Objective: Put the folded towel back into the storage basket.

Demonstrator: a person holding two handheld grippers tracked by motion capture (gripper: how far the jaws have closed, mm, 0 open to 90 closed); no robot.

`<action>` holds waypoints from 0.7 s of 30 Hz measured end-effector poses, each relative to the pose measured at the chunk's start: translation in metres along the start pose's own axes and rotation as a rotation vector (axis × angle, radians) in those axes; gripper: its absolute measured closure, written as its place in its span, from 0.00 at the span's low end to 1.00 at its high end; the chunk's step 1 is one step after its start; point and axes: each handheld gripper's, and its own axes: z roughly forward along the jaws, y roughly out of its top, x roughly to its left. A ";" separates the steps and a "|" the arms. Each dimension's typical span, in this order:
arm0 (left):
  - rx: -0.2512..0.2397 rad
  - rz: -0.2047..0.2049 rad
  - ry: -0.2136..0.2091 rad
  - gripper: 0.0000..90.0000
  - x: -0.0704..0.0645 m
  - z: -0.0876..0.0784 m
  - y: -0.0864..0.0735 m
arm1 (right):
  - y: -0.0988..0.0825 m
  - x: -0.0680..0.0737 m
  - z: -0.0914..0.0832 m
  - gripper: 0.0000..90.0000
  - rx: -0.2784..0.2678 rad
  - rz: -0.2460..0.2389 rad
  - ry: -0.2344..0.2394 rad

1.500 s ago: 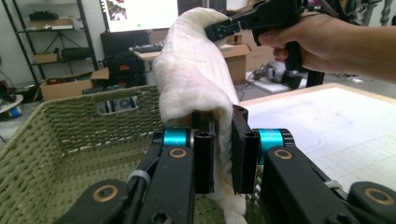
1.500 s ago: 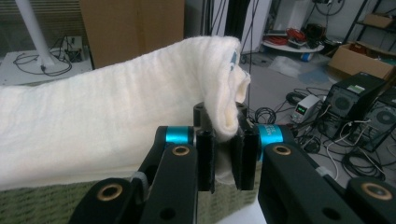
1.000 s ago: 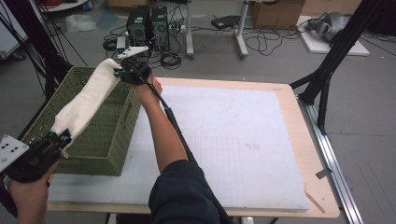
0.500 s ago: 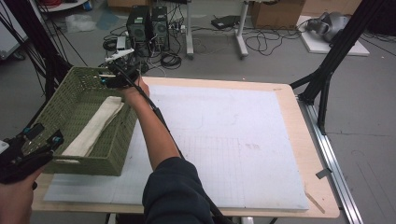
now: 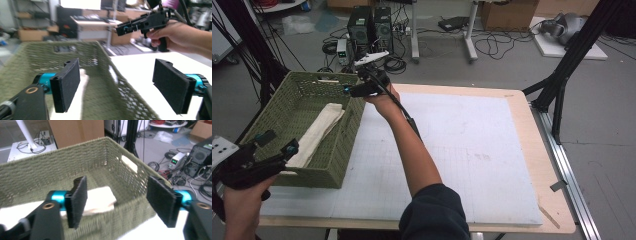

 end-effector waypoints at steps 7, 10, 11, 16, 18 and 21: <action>0.012 0.005 -0.097 0.20 -0.021 0.022 0.001 | -0.021 -0.011 -0.042 0.27 0.030 -0.004 -0.039; 0.004 0.000 -0.152 0.20 -0.029 0.031 0.002 | -0.036 -0.018 -0.074 0.25 0.039 -0.006 -0.070; 0.001 0.002 -0.167 0.20 -0.033 0.034 0.002 | -0.036 -0.018 -0.074 0.25 0.039 -0.006 -0.070; 0.007 0.011 -0.233 0.21 -0.049 0.049 0.003 | -0.056 -0.025 -0.118 0.24 0.042 0.001 -0.110; 0.014 0.019 -0.252 0.21 -0.055 0.055 0.002 | -0.065 -0.028 -0.133 0.24 0.038 -0.007 -0.127; 0.018 0.023 -0.287 0.21 -0.063 0.062 0.003 | -0.080 -0.032 -0.161 0.24 0.026 0.009 -0.153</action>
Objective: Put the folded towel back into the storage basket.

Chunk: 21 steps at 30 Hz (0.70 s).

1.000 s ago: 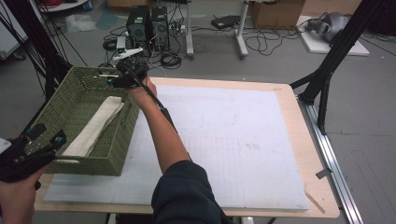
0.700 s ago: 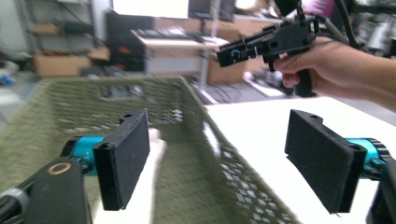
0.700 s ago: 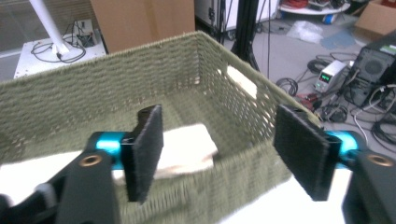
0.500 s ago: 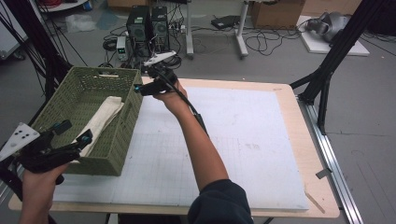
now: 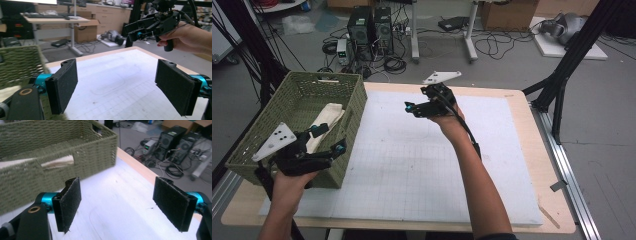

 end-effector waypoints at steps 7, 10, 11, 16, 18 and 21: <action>0.008 -0.020 -0.082 0.21 -0.010 0.020 -0.004 | -0.024 -0.011 -0.039 0.21 -0.052 0.051 -0.055; 0.015 -0.009 -0.105 0.21 -0.016 0.028 -0.005 | -0.040 -0.017 -0.059 0.21 -0.065 0.074 -0.093; 0.018 -0.005 -0.116 0.21 -0.018 0.031 -0.006 | -0.045 -0.018 -0.065 0.21 -0.069 0.083 -0.103; 0.035 0.012 -0.144 0.21 -0.035 0.049 -0.013 | -0.074 -0.024 -0.093 0.18 -0.072 0.098 -0.147; 0.045 0.017 -0.158 0.21 -0.040 0.056 -0.017 | -0.084 -0.027 -0.103 0.18 -0.082 0.102 -0.165; 0.052 0.017 -0.173 0.21 -0.046 0.065 -0.024 | -0.097 -0.030 -0.116 0.18 -0.092 0.121 -0.178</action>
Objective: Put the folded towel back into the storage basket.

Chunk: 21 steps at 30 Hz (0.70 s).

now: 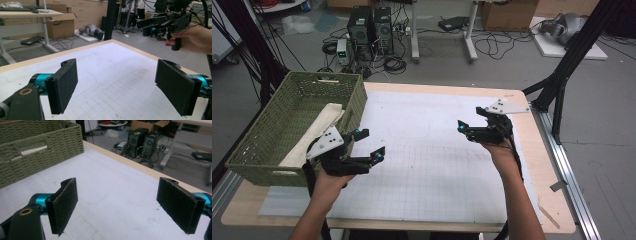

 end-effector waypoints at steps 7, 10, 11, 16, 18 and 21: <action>0.027 0.011 -0.002 0.21 -0.003 0.017 -0.011 | -0.032 -0.011 -0.030 0.18 0.004 0.025 -0.067; 0.024 0.000 0.000 0.21 -0.003 0.023 -0.016 | -0.044 -0.011 -0.038 0.18 0.010 0.036 -0.094; 0.024 0.003 -0.002 0.21 -0.003 0.026 -0.018 | -0.049 -0.011 -0.041 0.18 0.010 0.034 -0.106; 0.042 -0.003 -0.028 0.21 -0.006 0.037 -0.031 | -0.079 -0.007 -0.056 0.18 0.017 0.057 -0.159; 0.053 -0.001 -0.028 0.21 -0.007 0.041 -0.037 | -0.090 -0.007 -0.059 0.18 0.011 0.071 -0.160; 0.071 0.005 -0.032 0.21 -0.008 0.047 -0.044 | -0.102 -0.007 -0.062 0.18 0.010 0.077 -0.174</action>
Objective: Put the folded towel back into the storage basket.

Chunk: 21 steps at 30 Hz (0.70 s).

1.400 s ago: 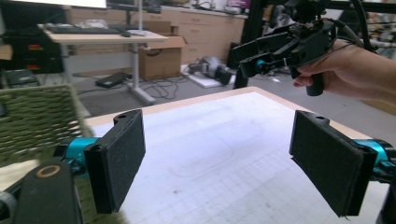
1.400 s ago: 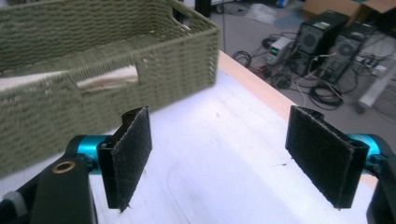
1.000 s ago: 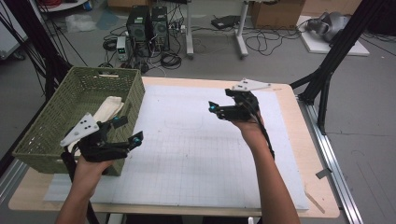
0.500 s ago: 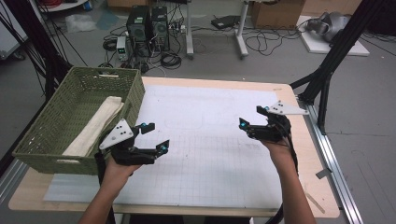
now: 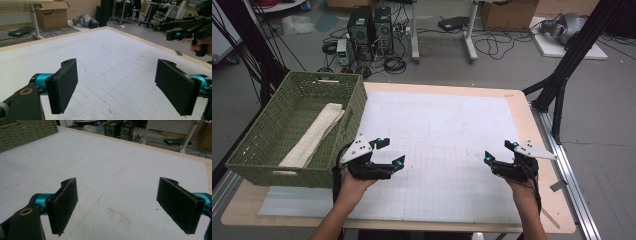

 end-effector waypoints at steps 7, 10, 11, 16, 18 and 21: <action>0.032 0.042 0.005 0.22 -0.006 0.012 -0.012 | -0.023 -0.002 -0.004 0.18 0.026 -0.008 -0.019; 0.040 0.036 0.013 0.22 -0.006 0.012 -0.017 | -0.026 -0.004 -0.002 0.18 0.044 -0.008 -0.026; 0.040 0.036 0.013 0.22 -0.006 0.012 -0.017 | -0.026 -0.004 -0.002 0.18 0.044 -0.008 -0.026; 0.029 0.022 0.015 0.22 -0.005 0.010 -0.018 | -0.026 -0.003 -0.004 0.18 0.041 -0.017 -0.030; 0.033 0.023 0.020 0.22 -0.005 0.010 -0.018 | -0.026 -0.003 -0.004 0.18 0.032 -0.017 -0.034; 0.029 0.019 0.018 0.22 -0.004 0.009 -0.018 | -0.025 -0.002 -0.004 0.18 0.035 -0.015 -0.033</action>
